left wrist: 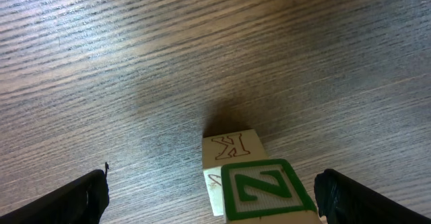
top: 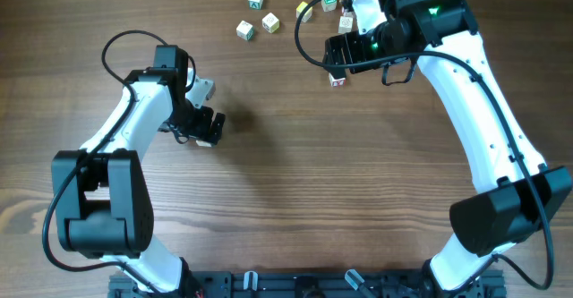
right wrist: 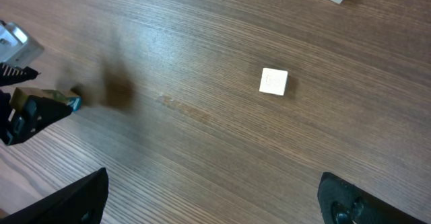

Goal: Form a tower

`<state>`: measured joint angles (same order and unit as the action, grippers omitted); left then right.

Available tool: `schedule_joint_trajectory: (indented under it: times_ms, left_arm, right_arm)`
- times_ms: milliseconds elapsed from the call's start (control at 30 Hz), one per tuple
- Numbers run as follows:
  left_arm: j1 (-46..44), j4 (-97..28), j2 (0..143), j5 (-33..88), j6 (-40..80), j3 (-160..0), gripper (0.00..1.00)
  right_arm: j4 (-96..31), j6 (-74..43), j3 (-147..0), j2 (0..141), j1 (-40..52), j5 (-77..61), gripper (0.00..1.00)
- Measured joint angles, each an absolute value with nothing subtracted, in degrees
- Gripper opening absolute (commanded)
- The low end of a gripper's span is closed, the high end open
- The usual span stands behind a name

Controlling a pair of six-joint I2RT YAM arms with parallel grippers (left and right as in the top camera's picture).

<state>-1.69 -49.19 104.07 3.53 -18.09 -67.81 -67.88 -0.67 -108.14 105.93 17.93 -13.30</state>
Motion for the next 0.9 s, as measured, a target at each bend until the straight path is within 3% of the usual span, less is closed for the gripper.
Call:
schedule_joint_trajectory:
  times_ms: [767,900]
  left_arm:
    - [-1.69,-46.83,104.07,4.01,-18.06,-66.83,1.00]
    - [-1.69,-46.22,104.07,4.19,-17.74,-65.19,0.85]
  right_arm:
    - [-67.70,-0.67,-108.14,105.93,17.93,-13.30,1.00]
    - [-67.70,-0.67,-108.14,105.93,17.93,-13.30,1.00]
